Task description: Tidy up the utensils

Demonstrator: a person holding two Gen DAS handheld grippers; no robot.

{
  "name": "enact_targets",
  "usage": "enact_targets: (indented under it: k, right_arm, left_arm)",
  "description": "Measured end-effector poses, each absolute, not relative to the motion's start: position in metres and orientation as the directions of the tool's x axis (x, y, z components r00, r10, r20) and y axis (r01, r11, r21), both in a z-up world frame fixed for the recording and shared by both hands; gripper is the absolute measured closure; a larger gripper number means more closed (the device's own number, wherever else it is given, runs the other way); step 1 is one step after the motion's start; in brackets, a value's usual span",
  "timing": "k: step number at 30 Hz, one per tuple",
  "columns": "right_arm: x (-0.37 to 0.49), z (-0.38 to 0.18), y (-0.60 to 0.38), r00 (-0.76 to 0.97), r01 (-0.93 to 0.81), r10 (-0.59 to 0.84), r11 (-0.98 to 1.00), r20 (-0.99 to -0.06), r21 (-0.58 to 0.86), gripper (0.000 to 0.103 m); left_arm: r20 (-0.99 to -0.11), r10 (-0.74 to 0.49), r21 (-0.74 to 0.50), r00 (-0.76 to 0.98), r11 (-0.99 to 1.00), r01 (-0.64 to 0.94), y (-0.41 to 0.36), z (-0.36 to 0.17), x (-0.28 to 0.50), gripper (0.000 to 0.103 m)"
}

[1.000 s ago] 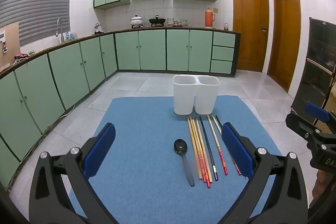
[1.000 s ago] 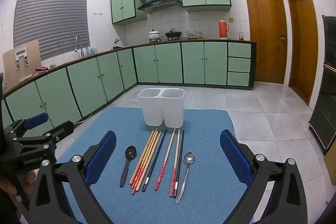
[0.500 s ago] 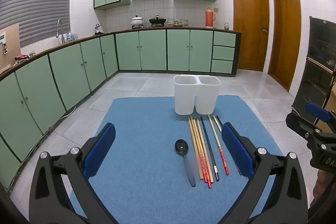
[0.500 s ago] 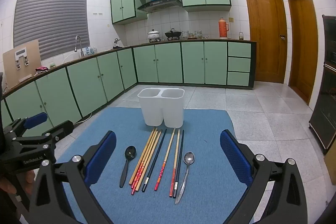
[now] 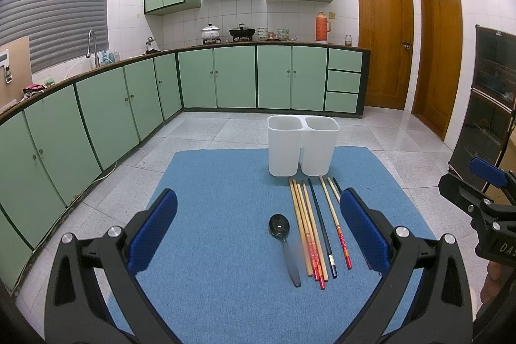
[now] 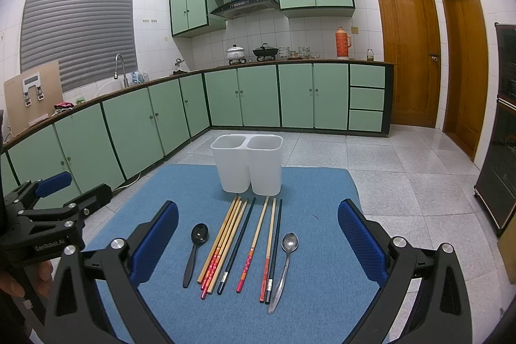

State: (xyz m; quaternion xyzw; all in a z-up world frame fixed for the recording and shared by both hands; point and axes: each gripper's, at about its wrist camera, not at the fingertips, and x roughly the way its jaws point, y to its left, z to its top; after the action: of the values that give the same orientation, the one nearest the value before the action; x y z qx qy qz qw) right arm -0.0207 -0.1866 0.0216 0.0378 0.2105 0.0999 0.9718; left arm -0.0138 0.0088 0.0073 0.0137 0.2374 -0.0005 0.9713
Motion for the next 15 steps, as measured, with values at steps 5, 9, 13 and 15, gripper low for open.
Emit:
enact_targets:
  k: [5, 9, 13, 15]
  right_arm:
    - [-0.0209, 0.0217, -0.1867, 0.892, -0.178, 0.210, 0.977, -0.401, 0.116, 0.006]
    - [-0.0209, 0.0217, -0.1865, 0.892, -0.178, 0.210, 0.977, -0.401, 0.115, 0.006]
    - [-0.0210, 0.0217, -0.1865, 0.892, -0.178, 0.210, 0.977, -0.401, 0.116, 0.006]
    - [-0.0209, 0.0216, -0.1865, 0.892, -0.178, 0.210, 0.977, -0.401, 0.116, 0.006]
  left_arm:
    - [-0.461, 0.007, 0.028, 0.887, 1.000, 0.007, 0.0038, 0.0038, -0.0081, 0.005]
    - [-0.463, 0.006, 0.027, 0.887, 1.000, 0.007, 0.0059, 0.0051, -0.0112, 0.005]
    - [-0.462, 0.006, 0.027, 0.887, 1.000, 0.007, 0.0087, 0.0069, -0.0143, 0.005]
    - [-0.461, 0.008, 0.030, 0.887, 1.000, 0.007, 0.0032, 0.0035, -0.0081, 0.005]
